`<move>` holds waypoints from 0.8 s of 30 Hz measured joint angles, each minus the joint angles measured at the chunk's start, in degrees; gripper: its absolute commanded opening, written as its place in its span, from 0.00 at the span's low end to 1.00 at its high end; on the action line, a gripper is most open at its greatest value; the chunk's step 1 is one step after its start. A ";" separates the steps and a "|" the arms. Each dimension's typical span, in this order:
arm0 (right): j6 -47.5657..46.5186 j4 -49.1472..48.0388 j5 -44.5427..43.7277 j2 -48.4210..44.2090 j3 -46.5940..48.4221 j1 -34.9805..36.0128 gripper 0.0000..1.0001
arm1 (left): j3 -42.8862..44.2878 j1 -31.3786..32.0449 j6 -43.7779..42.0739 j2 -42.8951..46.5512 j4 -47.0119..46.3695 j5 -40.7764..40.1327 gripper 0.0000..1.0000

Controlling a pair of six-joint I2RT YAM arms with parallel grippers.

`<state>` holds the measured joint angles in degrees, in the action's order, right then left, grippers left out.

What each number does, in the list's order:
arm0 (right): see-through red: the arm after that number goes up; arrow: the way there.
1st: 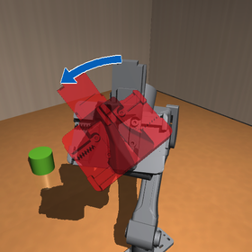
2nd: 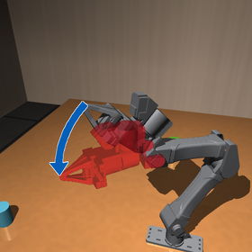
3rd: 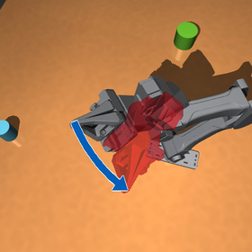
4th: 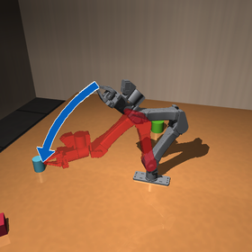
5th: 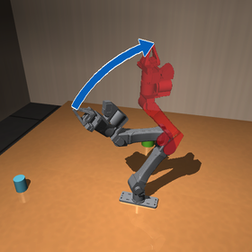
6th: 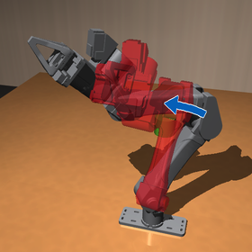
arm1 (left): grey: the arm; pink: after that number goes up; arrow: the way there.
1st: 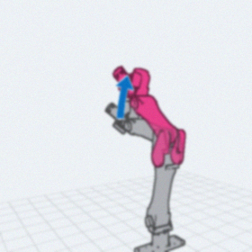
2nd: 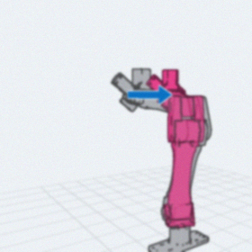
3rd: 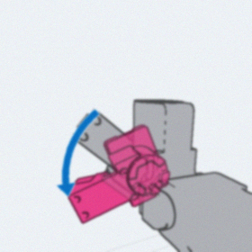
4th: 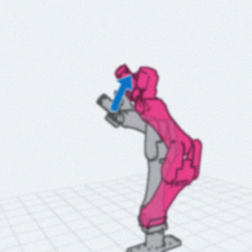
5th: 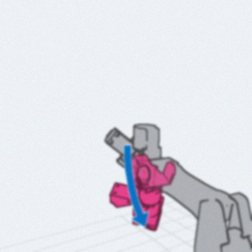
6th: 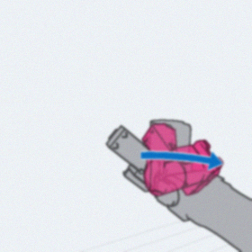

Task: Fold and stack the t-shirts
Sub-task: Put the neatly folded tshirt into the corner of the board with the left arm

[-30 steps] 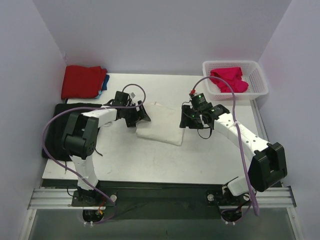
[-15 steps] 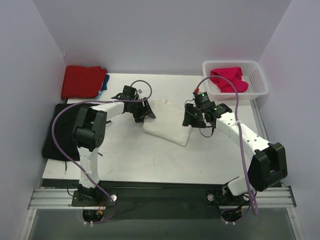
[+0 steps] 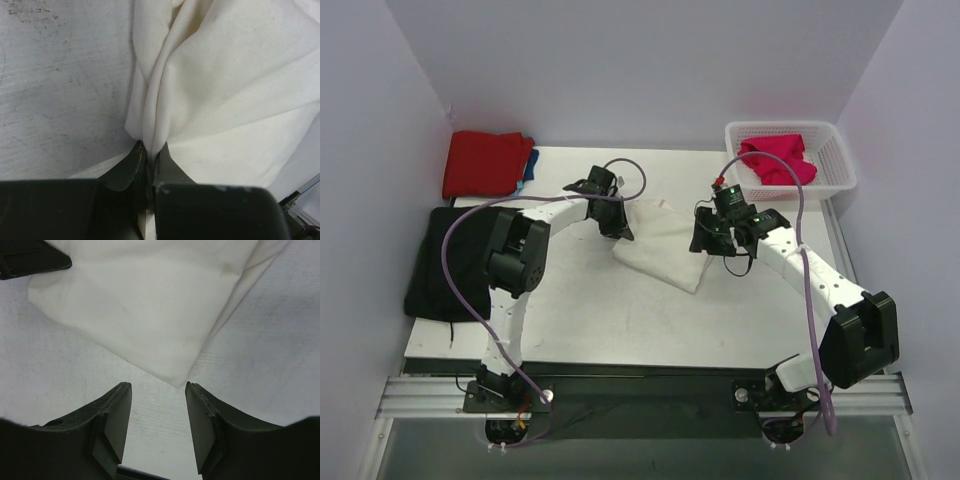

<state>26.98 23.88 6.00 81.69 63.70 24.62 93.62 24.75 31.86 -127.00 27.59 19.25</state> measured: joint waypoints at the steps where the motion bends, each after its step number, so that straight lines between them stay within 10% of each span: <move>1: 0.00 -0.04 -0.02 -0.07 0.00 -0.04 0.48 | 0.31 0.13 -0.37 -0.04 0.42 -0.39 0.00; 24: 0.02 0.00 -0.02 -0.09 0.02 -0.33 0.47 | 22.05 -1.25 -22.14 -6.60 15.02 -23.43 0.00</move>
<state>27.00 23.88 5.98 81.60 63.72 24.29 115.68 23.51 9.72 -133.60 42.61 -4.19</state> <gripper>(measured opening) 0.470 0.128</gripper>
